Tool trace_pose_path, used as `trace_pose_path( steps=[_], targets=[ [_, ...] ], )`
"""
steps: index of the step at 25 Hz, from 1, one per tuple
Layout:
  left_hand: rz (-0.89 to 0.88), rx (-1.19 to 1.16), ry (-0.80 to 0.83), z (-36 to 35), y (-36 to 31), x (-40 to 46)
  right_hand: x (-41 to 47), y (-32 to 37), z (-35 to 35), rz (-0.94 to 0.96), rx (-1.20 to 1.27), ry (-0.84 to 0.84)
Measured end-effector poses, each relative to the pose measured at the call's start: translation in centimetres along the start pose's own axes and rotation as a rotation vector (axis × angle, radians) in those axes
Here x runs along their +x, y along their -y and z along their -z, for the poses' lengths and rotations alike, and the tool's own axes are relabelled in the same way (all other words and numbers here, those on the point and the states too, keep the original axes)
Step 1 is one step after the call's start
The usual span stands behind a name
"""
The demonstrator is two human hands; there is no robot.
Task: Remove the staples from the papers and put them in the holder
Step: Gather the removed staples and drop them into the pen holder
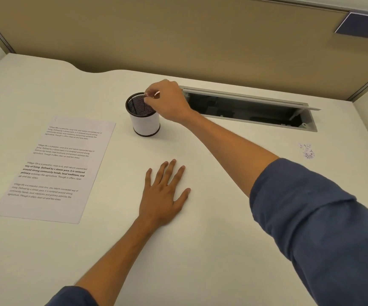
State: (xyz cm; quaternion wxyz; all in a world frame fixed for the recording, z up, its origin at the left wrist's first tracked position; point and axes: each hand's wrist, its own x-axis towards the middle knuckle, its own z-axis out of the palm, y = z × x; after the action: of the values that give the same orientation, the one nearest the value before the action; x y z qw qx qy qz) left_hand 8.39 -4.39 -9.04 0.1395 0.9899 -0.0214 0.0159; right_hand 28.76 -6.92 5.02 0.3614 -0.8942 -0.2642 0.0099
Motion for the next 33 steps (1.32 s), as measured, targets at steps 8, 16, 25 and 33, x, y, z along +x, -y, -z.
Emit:
trace_pose_path(
  steps=[8,16,25,33],
  targets=[
    [-0.01,0.008,-0.002,0.1,0.1,0.0,-9.4,-8.9,9.6,-0.616,1.007,-0.22],
    [-0.004,0.036,0.0,0.2,-0.1,0.0,-20.2,-23.4,18.8,-0.857,0.345,-0.571],
    [0.014,0.048,0.013,0.3,-0.4,0.0,-22.7,-30.4,20.9,-0.515,-0.459,-0.184],
    [0.023,0.036,0.025,0.5,-0.6,0.0,-20.7,-30.2,19.4,-0.544,-0.522,-0.154]
  ],
)
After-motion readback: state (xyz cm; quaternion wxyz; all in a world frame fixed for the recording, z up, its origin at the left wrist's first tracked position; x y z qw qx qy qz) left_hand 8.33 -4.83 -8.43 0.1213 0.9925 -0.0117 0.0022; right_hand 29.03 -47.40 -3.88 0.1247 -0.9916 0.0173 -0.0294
